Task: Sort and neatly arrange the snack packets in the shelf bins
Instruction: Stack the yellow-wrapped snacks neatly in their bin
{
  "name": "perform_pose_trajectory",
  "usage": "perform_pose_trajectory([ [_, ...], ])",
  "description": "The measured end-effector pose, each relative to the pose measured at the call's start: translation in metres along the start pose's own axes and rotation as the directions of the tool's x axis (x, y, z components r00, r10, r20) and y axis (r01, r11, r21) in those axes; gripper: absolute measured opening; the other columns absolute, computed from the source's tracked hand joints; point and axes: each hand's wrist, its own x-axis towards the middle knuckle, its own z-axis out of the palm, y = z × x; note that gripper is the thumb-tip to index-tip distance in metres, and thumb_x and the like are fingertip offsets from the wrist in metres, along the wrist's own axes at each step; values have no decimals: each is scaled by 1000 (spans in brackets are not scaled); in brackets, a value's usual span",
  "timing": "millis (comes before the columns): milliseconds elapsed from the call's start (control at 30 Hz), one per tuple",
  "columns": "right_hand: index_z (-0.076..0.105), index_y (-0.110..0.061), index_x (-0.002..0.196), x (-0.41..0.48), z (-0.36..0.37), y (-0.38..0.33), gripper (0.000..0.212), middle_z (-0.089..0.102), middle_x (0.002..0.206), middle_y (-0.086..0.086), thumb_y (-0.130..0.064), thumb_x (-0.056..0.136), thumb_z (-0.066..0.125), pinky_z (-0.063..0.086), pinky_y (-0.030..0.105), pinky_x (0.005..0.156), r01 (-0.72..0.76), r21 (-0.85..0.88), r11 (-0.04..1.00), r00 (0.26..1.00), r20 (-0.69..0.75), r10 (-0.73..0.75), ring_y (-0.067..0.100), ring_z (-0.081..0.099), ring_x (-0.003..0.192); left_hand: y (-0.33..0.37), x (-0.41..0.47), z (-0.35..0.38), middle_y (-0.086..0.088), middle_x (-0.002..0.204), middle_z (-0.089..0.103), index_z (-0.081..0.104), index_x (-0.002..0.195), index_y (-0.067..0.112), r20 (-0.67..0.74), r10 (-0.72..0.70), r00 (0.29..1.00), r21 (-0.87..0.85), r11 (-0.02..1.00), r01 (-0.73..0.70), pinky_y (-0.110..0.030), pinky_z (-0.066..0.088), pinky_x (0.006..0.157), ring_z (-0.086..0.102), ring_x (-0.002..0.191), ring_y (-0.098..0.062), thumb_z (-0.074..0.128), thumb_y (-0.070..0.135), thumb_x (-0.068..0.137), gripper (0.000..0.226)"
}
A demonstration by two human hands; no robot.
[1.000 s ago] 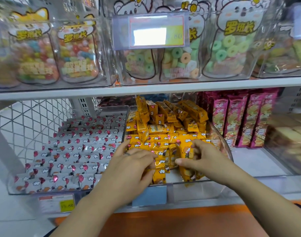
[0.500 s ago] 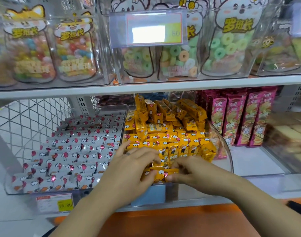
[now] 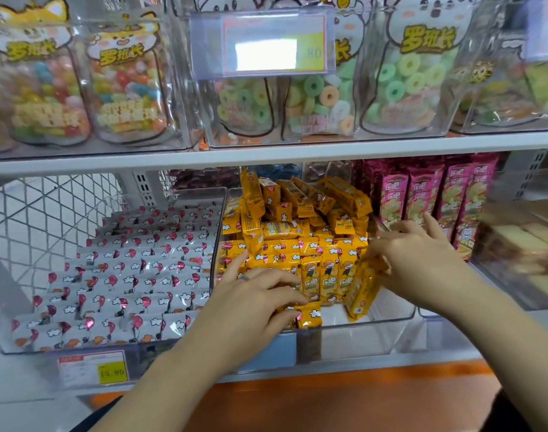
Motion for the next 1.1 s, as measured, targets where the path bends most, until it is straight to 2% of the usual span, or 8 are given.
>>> perform_pose_trajectory([
  [267, 63, -27, 107, 8, 21, -7, 27, 52, 119, -5, -15, 84, 54, -5, 65, 108, -28, -292, 956, 999, -25, 21, 25, 33, 121, 0, 0, 0, 24, 110, 60, 66, 97, 44, 5, -5, 1000, -8, 1000, 5, -52, 26, 106, 59, 101, -1, 41, 49, 85, 29],
  [367, 64, -25, 105, 7, 16, -9, 25, 51, 118, -5, -19, 83, 55, -8, 68, 105, -6, -282, 959, 999, 30, 15, 25, 30, 122, 0, 0, 1, 25, 111, 60, 66, 98, 45, 18, -4, 1000, -6, 1000, 4, -51, 25, 106, 58, 102, 0, 41, 49, 85, 29],
  [533, 62, -32, 102, -4, -9, -6, 27, 54, 114, -9, -42, 76, 61, -8, 53, 112, 40, 105, 994, 999, 0, -40, 15, 23, 133, -1, -1, 0, 24, 110, 60, 66, 98, 44, 11, -2, 1000, 1, 1000, 2, -50, 24, 106, 58, 102, -1, 41, 48, 85, 29],
  [600, 61, -32, 107, -5, -16, -6, 35, 57, 111, -5, -42, 74, 65, 24, 39, 109, 91, 316, 944, 993, -105, -61, 13, 43, 119, -1, 0, 0, 24, 110, 61, 66, 98, 44, 13, -5, 1000, 0, 1000, 5, -51, 24, 106, 59, 102, -2, 40, 48, 85, 29],
  [667, 60, -32, 109, -6, -19, -10, 34, 65, 94, -2, -40, 76, 66, 48, 29, 80, 139, 514, 846, 984, -170, -58, 7, 60, 86, -1, 0, 1, 24, 110, 61, 67, 98, 44, 15, -4, 1000, 0, 1000, 4, -50, 24, 106, 59, 101, -2, 40, 48, 85, 29],
  [767, 62, -31, 102, -2, -14, -19, 25, 61, 67, -1, -44, 80, 66, 40, 14, 52, 151, 630, 762, 985, -158, -64, 2, 53, 55, 0, -1, 0, 23, 110, 61, 67, 98, 43, 22, 2, 1000, 1, 1000, -2, -49, 25, 106, 59, 101, -2, 40, 47, 86, 30],
  [1000, 62, -9, 78, 18, 4, -29, 43, 57, 64, 5, -52, 75, 66, 31, 21, 49, 137, 665, 735, 982, -187, -14, 8, 43, 53, -2, -1, -1, 22, 111, 62, 67, 100, 41, 22, 29, 999, 19, 999, -29, -51, 26, 105, 60, 101, -4, 40, 45, 87, 31],
  [1100, 59, -11, 70, 18, 7, -35, 42, 54, 60, 2, -52, 73, 68, 30, 18, 48, 148, 705, 694, 965, -255, 54, 9, 43, 53, -2, -1, -1, 20, 110, 62, 67, 100, 41, 21, 50, 999, 45, 998, -51, -53, 26, 105, 60, 99, -5, 41, 44, 86, 30],
])
